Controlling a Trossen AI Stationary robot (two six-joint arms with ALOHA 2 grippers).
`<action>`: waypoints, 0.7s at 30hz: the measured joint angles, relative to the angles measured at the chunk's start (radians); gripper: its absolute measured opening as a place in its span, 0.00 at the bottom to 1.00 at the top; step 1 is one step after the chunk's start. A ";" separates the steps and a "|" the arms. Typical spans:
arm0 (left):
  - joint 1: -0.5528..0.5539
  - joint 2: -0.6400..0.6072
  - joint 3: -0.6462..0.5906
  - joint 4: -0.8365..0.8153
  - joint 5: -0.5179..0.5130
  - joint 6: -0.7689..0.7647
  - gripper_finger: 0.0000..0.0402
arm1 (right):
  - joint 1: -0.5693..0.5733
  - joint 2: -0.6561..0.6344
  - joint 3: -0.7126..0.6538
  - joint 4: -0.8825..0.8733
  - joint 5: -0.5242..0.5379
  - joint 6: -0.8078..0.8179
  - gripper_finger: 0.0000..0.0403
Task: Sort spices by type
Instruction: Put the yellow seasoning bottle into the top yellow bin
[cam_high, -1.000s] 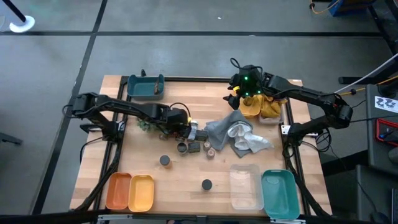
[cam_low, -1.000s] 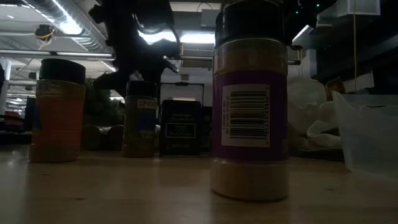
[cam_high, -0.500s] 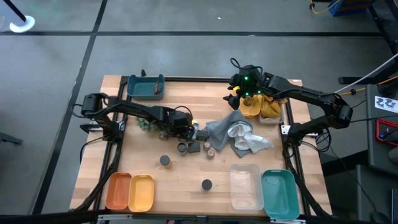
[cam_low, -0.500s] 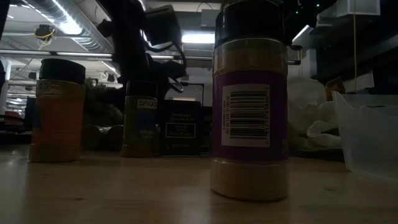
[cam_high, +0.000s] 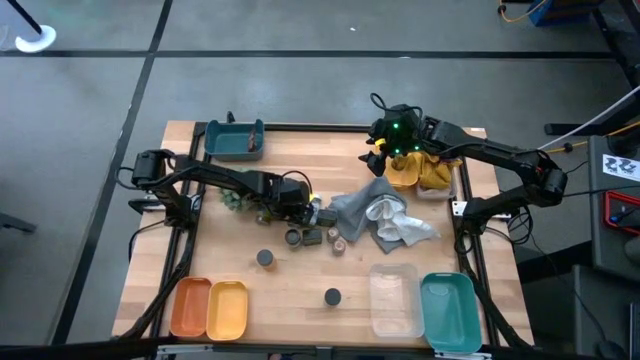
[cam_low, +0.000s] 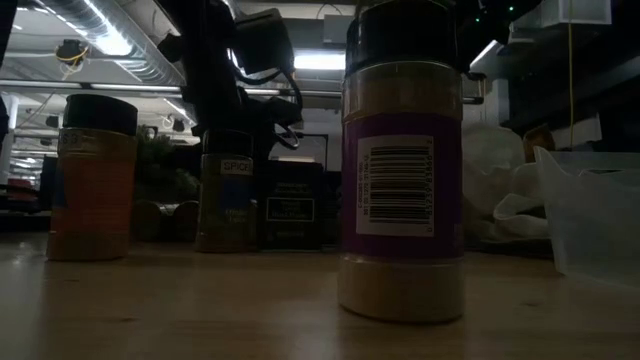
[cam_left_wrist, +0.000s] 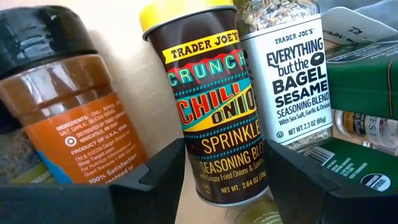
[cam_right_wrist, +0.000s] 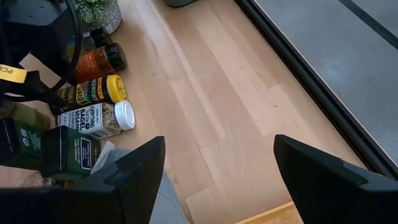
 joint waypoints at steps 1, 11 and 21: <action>0.000 0.000 0.000 0.000 0.000 0.008 0.49 | 0.000 0.000 0.000 0.000 0.000 0.000 0.74; -0.005 0.002 -0.009 0.057 -0.004 0.035 0.49 | 0.000 0.000 0.000 0.000 0.000 0.000 0.74; 0.002 0.002 -0.010 0.069 -0.004 0.046 0.49 | 0.000 0.000 0.000 0.000 0.000 0.000 0.74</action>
